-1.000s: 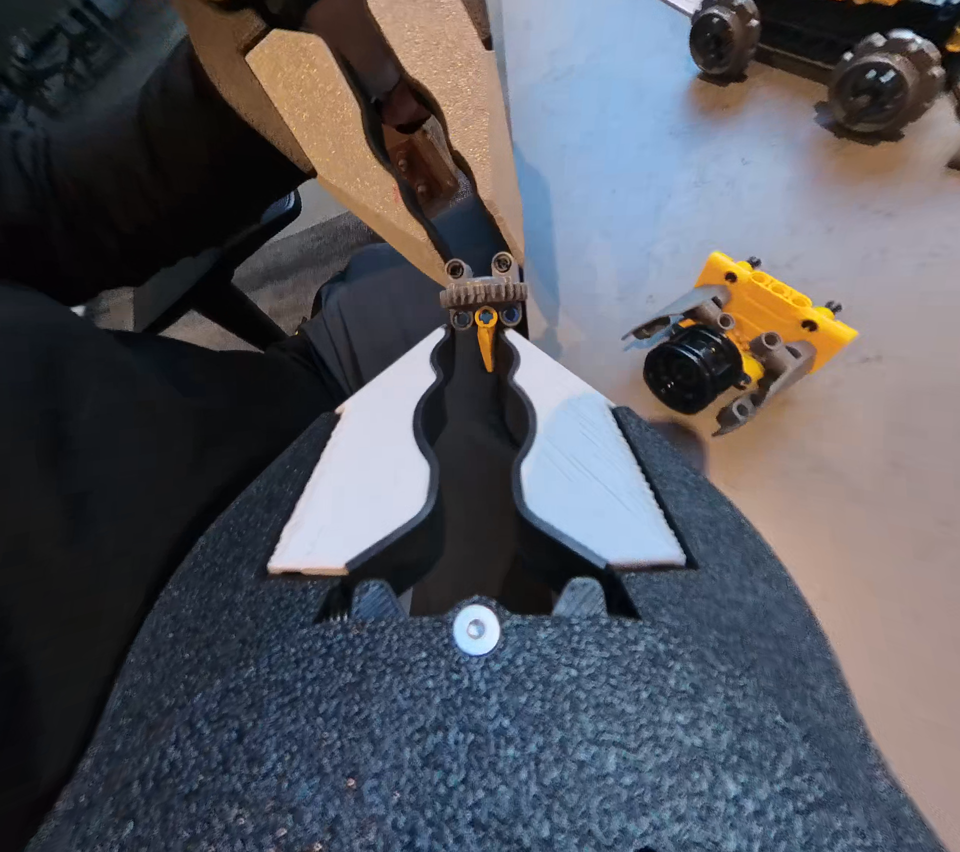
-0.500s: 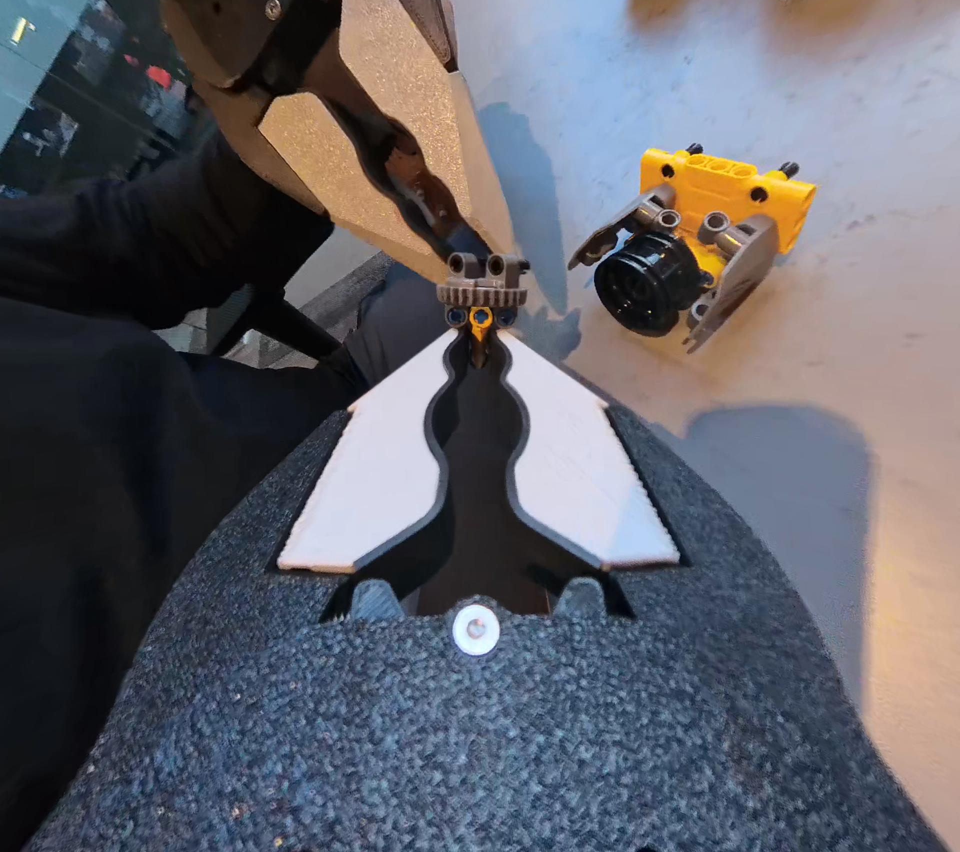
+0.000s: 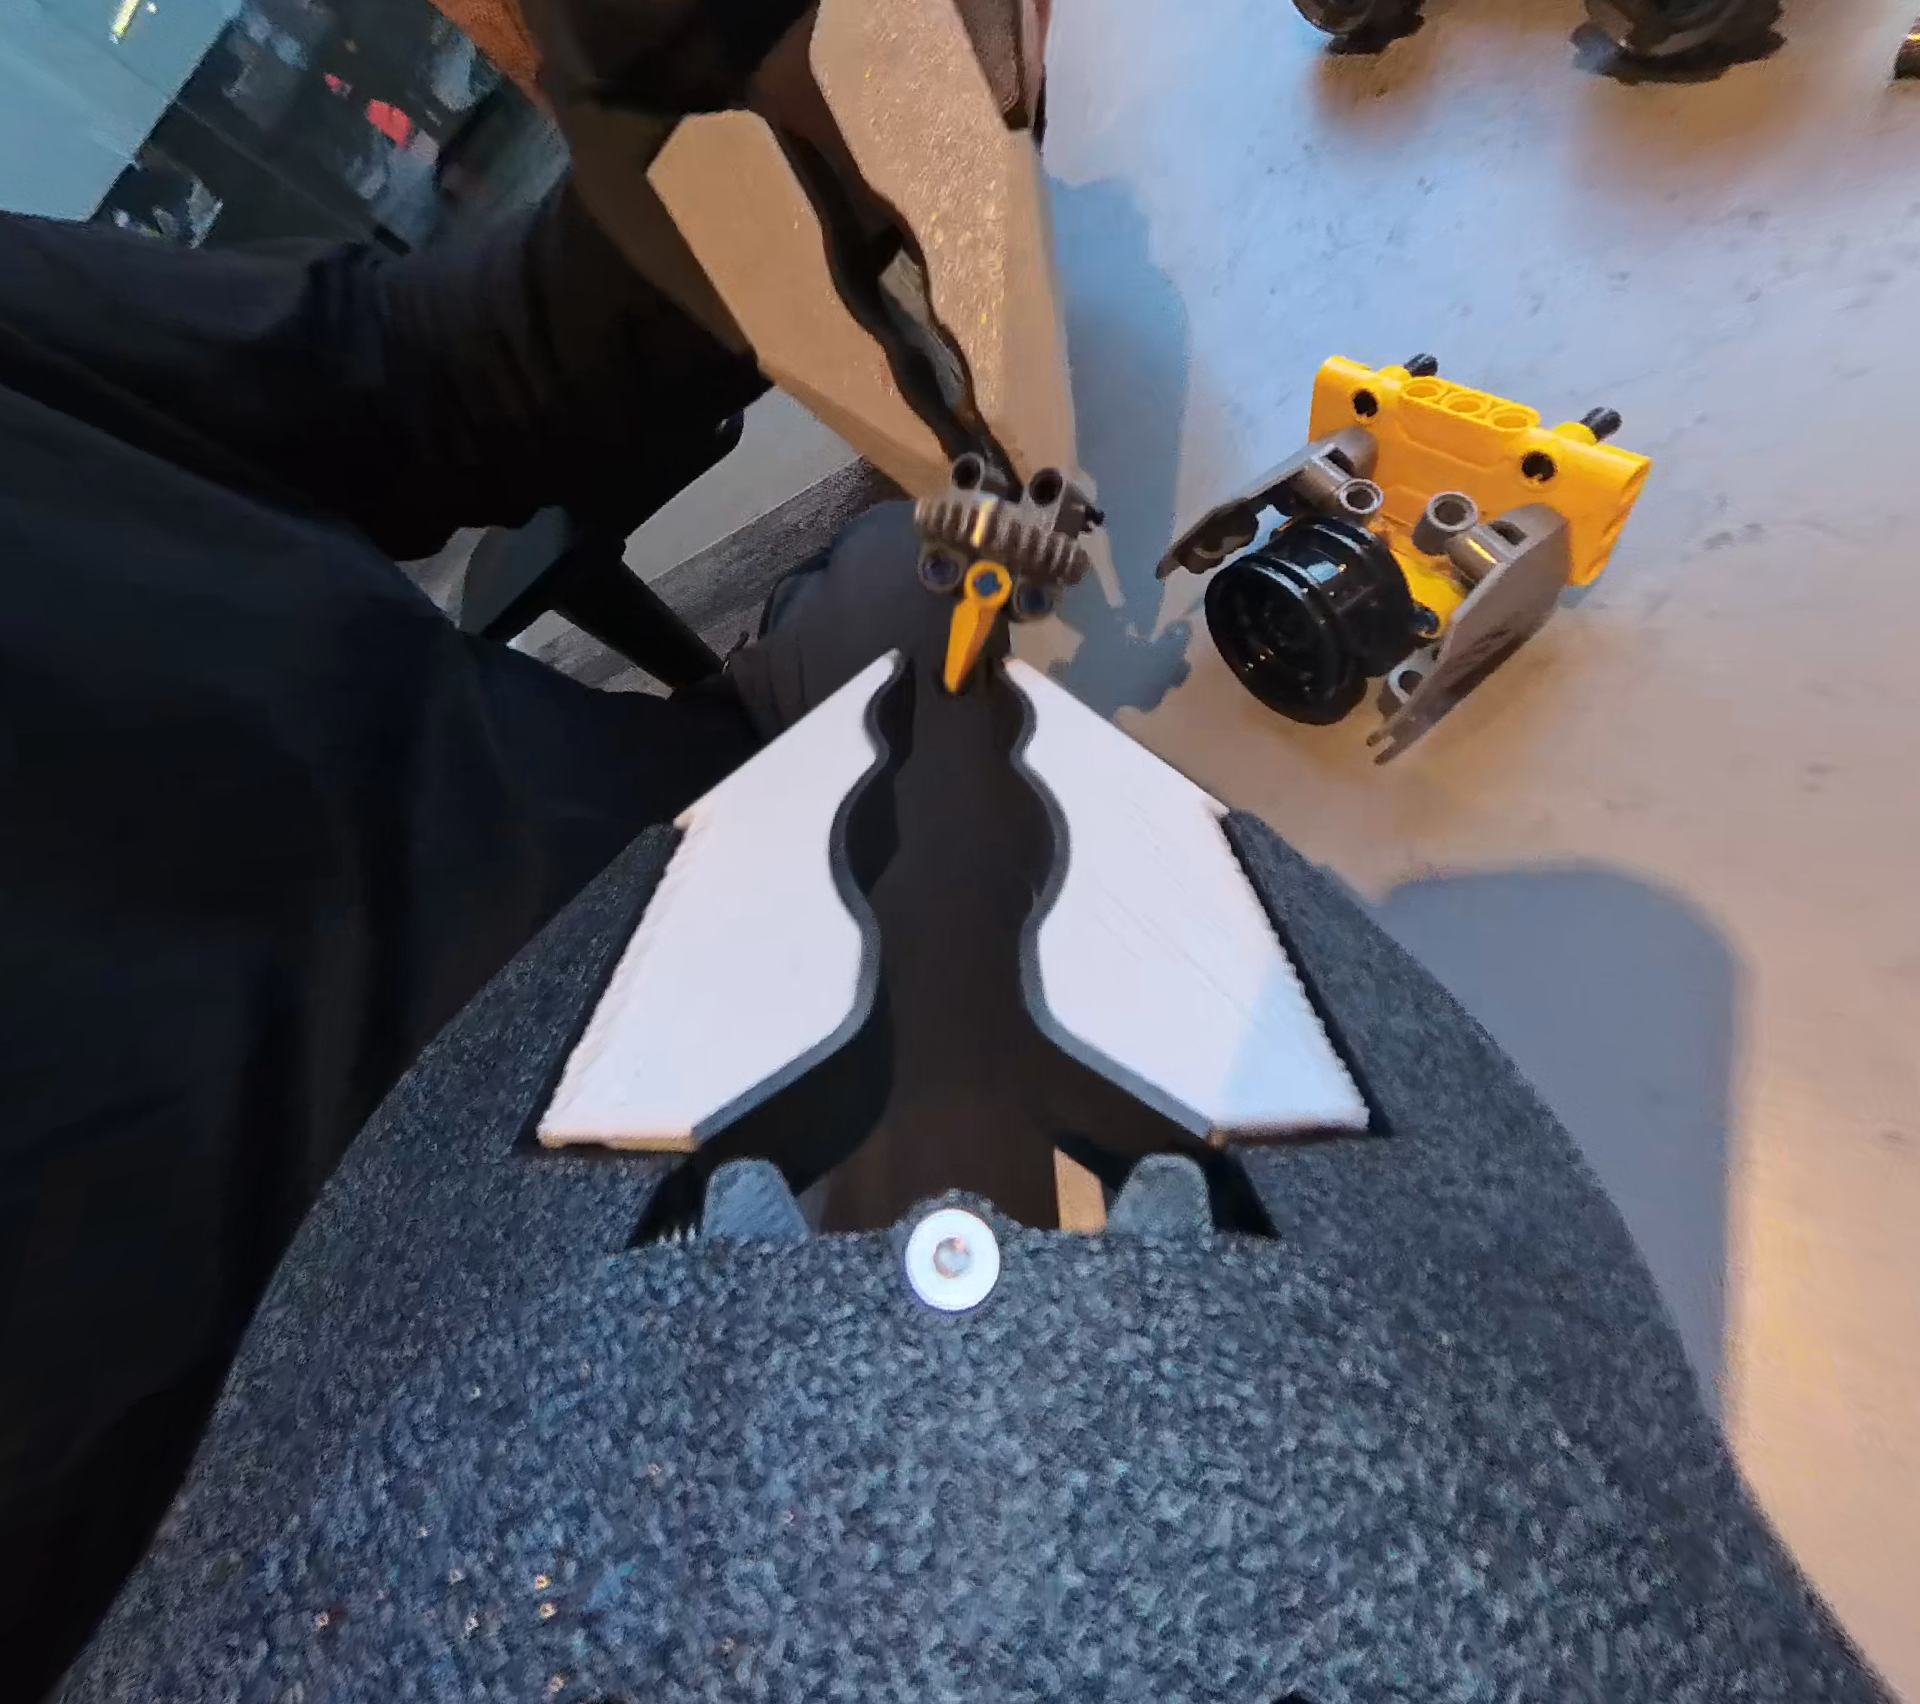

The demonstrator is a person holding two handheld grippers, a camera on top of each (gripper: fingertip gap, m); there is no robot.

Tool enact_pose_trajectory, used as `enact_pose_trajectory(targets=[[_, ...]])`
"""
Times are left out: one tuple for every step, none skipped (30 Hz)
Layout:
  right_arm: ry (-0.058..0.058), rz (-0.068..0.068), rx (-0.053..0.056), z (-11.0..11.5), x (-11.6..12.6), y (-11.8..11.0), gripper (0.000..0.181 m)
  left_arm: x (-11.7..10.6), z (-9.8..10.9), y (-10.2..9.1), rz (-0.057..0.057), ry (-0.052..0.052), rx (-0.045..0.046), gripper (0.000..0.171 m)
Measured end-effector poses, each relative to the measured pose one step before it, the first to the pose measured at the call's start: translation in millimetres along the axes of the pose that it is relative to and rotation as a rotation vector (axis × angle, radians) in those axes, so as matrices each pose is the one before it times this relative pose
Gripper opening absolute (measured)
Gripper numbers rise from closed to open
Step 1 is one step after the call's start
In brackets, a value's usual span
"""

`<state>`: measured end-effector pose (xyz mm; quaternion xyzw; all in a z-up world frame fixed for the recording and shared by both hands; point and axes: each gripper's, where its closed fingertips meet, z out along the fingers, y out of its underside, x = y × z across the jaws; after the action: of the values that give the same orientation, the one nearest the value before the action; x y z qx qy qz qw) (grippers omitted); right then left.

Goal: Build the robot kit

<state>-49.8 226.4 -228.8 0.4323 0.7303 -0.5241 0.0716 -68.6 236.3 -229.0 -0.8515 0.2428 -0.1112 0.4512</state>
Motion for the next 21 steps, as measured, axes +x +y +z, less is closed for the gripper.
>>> enact_pose_trajectory(targets=[[-0.0009,-0.0092,-0.0074,-1.90,0.34,0.47,0.016,-0.99,-1.87,-1.18,-0.0252,0.0163,0.02507,0.002],[0.0054,-0.0141,-0.0107,-3.03,1.24,0.49,0.019,0.37,-1.73,-0.82,-0.0270,0.0253,0.02289,0.002],[0.0123,-0.0240,-0.0067,-4.52,1.89,-0.72,0.020,2.18,-1.31,-0.65,-0.0317,0.0369,0.01915,0.002],[0.0199,-0.0311,0.0039,-5.85,2.88,-2.84,0.020,4.48,-0.68,-0.70,-0.0344,0.0517,0.01819,0.002],[0.0147,-0.0328,0.0128,-6.41,2.18,-4.74,0.021,5.05,-0.02,-0.13,-0.0343,0.0544,0.01213,0.002],[-0.0040,-0.0345,0.0164,-5.72,-0.63,-5.98,0.021,1.15,0.11,-0.43,-0.0200,0.0224,0.01243,0.002],[-0.0207,-0.0434,0.0178,-4.38,-3.02,-6.49,0.022,0.86,0.19,-0.92,-0.0039,0.0150,0.01625,0.002],[-0.0262,-0.0586,0.0194,-2.93,-3.73,-6.59,0.023,2.79,0.31,-1.28,0.0006,0.0263,0.01374,0.001],[-0.0193,-0.0655,0.0177,-1.34,-2.50,-5.98,0.022,3.33,0.30,-1.31,0.0053,0.0274,0.00936,0.002],[-0.0150,-0.0614,0.0126,0.02,-1.68,-5.13,0.022,2.92,0.51,-0.80,0.0159,0.0210,0.00399,0.002],[-0.0351,-0.0580,0.0080,1.43,-4.82,-4.31,0.022,1.98,0.52,-0.27,0.0236,0.0112,-0.00173,0.002],[-0.0530,-0.0540,0.0065,2.32,-7.64,-3.77,0.021,0.46,0.47,-0.23,0.0225,0.0026,-0.00215,0.002],[-0.0338,-0.0422,0.0008,3.08,-4.09,-2.54,0.019,1.29,0.11,-1.23,0.0205,0.0095,0.00355,0.002],[-0.0082,-0.0279,-0.0132,3.55,0.64,-0.28,0.019,2.43,-0.15,-2.70,0.0252,0.0133,0.01345,0.002],[-0.0037,-0.0193,-0.0244,3.78,1.97,1.60,0.018,1.89,-0.59,-3.32,0.0329,0.0052,0.01787,0.002],[-0.0084,-0.0196,-0.0245,3.70,1.02,2.11,0.018,0.94,-0.61,-2.50,0.0344,-0.0033,0.01179,0.002],[-0.0180,-0.0248,-0.0175,3.30,-1.37,1.48,0.018,1.01,-0.78,-0.96,0.0276,-0.0009,-0.00014,0.001],[-0.0155,-0.0291,-0.0091,2.80,-1.81,0.50,0.019,0.89,-0.56,0.81,0.0182,0.0022,-0.01145,0.002],[-0.0029,-0.0294,-0.0079,2.15,0.05,0.56,0.017,0.72,0.02,2.14,0.0058,0.0051,-0.01695,0.002],[0.0021,-0.0249,-0.0149,2.01,1.18,1.92,0.016,-0.15,0.08,3.24,-0.0048,0.0041,-0.02161,0.001],[-0.0031,-0.0186,-0.0194,1.98,0.73,2.99,0.016,-0.55,0.33,3.87,-0.0104,0.0059,-0.02257,0.001]])
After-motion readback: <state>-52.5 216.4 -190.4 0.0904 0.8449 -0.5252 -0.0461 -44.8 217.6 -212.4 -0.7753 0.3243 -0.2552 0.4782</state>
